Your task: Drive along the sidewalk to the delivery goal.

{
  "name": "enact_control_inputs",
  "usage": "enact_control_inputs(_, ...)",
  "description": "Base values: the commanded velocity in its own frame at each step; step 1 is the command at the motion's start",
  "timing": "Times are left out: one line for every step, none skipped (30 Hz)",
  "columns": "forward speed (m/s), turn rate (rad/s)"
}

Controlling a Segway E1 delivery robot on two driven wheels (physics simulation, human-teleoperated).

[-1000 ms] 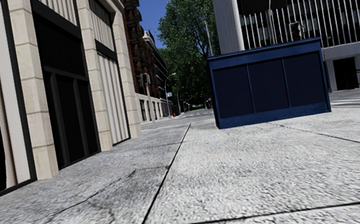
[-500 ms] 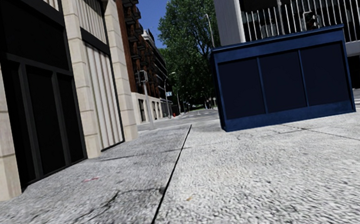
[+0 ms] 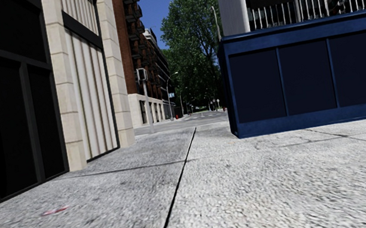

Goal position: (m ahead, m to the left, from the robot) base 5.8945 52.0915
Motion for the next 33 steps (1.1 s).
enact_control_inputs(2.00, 0.00)
enact_control_inputs(2.00, 0.00)
enact_control_inputs(2.00, 0.00)
enact_control_inputs(2.00, 0.00)
enact_control_inputs(2.00, 0.00)
enact_control_inputs(2.00, 0.00)
enact_control_inputs(2.00, 0.05)
enact_control_inputs(2.00, 0.07)
enact_control_inputs(2.00, 0.07)
enact_control_inputs(2.00, 0.07)
enact_control_inputs(2.00, 0.07)
enact_control_inputs(2.00, 0.07)
enact_control_inputs(2.00, 0.07)
enact_control_inputs(2.00, 0.07)
enact_control_inputs(2.00, 0.01)
enact_control_inputs(2.00, 0.00)
enact_control_inputs(2.00, 0.00)
enact_control_inputs(2.00, 0.00)
enact_control_inputs(2.00, 0.00)
enact_control_inputs(2.00, 0.00)
enact_control_inputs(2.00, 0.00)
enact_control_inputs(2.00, 0.00)
enact_control_inputs(2.00, 0.00)
enact_control_inputs(2.00, 0.00)
enact_control_inputs(2.00, 0.00)
enact_control_inputs(2.00, 0.00)
enact_control_inputs(2.00, 0.00)
enact_control_inputs(2.00, 0.00)
enact_control_inputs(2.00, 0.00)
enact_control_inputs(2.00, 0.00)
enact_control_inputs(2.00, 0.00)
enact_control_inputs(2.00, 0.00)
enact_control_inputs(2.00, 0.00)
